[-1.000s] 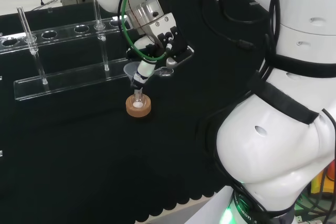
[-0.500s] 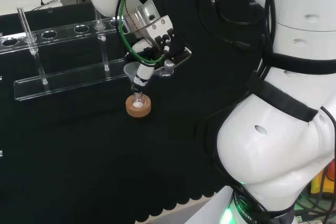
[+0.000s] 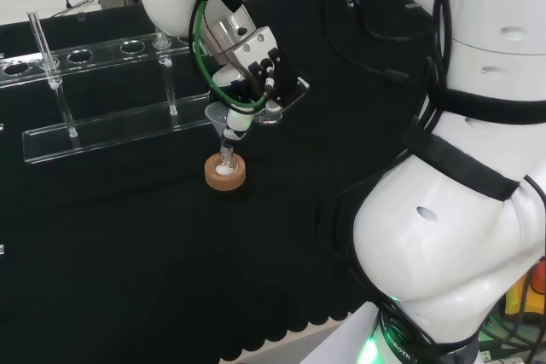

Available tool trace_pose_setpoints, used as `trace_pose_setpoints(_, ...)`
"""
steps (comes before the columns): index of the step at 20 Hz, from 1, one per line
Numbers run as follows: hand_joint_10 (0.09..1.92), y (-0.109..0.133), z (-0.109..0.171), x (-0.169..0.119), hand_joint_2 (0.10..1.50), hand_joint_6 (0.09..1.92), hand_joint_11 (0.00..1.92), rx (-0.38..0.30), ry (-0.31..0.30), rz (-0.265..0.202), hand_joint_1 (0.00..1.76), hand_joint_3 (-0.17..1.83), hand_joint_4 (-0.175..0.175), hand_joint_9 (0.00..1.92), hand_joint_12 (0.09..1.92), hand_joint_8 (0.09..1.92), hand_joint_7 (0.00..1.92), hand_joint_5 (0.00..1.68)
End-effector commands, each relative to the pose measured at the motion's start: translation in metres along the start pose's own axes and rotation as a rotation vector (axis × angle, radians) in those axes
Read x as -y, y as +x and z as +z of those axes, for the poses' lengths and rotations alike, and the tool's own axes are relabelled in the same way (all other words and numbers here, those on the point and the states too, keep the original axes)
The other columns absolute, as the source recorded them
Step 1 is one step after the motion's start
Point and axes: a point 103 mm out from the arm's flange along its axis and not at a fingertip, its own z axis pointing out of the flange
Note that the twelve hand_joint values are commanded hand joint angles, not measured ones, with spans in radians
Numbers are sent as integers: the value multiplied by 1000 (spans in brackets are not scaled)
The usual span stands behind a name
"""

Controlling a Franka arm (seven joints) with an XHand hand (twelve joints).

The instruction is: Remove the funnel from the round-bottom flask.

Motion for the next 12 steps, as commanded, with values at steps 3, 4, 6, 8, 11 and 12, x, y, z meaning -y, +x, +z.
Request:
trace_pose_setpoints(3,327,2,-24,15,784,377,810,94,-214,60,792,568,-6,1067,1124,546,706,728)
trace_pose_setpoints(4,308,1,-28,17,786,424,821,100,-217,61,794,572,-6,1081,1117,543,714,721)
trace_pose_setpoints(6,284,0,-36,20,787,498,834,111,-218,63,795,578,-7,1099,1108,543,721,700)
trace_pose_setpoints(8,269,-2,-44,25,787,547,839,110,-216,67,796,583,-8,1108,1104,546,722,683)
trace_pose_setpoints(11,262,-5,-53,33,785,568,838,112,-212,81,796,585,-8,1110,1101,547,717,675)
trace_pose_setpoints(12,261,-5,-56,37,784,571,837,119,-213,88,796,585,-7,1109,1101,547,716,674)
